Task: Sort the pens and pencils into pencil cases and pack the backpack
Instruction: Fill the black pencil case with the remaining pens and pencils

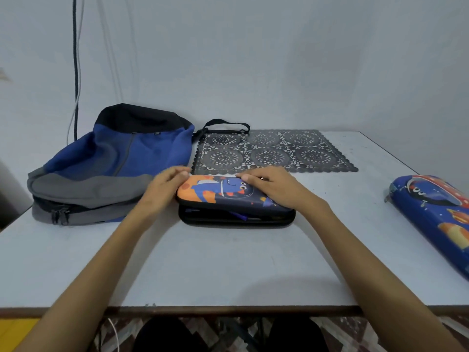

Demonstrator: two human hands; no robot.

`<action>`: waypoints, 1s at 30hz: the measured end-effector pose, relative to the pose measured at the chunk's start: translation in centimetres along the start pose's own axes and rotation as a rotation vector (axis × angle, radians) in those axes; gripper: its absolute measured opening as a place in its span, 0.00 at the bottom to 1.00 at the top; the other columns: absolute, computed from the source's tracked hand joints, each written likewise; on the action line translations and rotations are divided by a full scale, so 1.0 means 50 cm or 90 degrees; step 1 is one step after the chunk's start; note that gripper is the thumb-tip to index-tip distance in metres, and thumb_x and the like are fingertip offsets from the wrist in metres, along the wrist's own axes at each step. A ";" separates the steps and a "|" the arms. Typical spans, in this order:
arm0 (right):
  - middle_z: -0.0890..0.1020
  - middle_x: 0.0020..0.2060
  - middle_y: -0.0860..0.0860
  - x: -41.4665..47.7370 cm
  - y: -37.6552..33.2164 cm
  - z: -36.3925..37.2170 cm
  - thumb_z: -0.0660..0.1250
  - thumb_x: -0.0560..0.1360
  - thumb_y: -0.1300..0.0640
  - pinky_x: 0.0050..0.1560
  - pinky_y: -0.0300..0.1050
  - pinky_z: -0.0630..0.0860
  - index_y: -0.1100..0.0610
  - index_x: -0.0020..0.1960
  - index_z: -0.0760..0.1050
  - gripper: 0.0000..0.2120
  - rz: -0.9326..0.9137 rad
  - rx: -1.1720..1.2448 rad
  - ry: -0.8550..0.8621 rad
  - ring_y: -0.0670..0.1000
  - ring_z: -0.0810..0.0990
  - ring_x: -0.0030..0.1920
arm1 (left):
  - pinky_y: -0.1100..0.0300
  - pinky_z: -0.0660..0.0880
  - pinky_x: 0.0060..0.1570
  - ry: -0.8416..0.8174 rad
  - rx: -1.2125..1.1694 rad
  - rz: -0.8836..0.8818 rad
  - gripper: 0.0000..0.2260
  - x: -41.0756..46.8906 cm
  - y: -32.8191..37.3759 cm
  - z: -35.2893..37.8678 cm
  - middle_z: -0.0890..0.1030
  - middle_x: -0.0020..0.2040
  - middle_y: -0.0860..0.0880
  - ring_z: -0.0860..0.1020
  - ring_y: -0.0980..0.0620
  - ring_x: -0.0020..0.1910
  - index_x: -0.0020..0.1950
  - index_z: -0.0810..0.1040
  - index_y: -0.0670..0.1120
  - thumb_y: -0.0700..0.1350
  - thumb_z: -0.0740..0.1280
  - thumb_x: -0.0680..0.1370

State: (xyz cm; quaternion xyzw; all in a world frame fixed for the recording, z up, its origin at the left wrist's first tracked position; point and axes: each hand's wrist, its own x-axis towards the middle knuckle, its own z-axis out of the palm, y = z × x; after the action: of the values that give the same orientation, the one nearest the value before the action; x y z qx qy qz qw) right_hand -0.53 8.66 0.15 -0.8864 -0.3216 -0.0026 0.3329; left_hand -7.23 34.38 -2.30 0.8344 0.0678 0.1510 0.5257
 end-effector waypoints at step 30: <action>0.68 0.60 0.41 -0.011 -0.042 -0.013 0.67 0.62 0.49 0.64 0.52 0.69 0.45 0.75 0.59 0.42 -0.101 -0.163 -0.238 0.47 0.68 0.61 | 0.63 0.78 0.46 -0.229 0.074 0.079 0.22 0.058 -0.011 0.045 0.84 0.43 0.55 0.80 0.61 0.43 0.56 0.79 0.45 0.23 0.57 0.75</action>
State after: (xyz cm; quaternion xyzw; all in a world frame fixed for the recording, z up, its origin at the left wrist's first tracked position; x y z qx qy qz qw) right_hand -2.00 9.18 1.75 -0.8784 -0.4432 0.0951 0.1513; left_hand -3.73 33.48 -3.17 0.8794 -0.0699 0.0272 0.4701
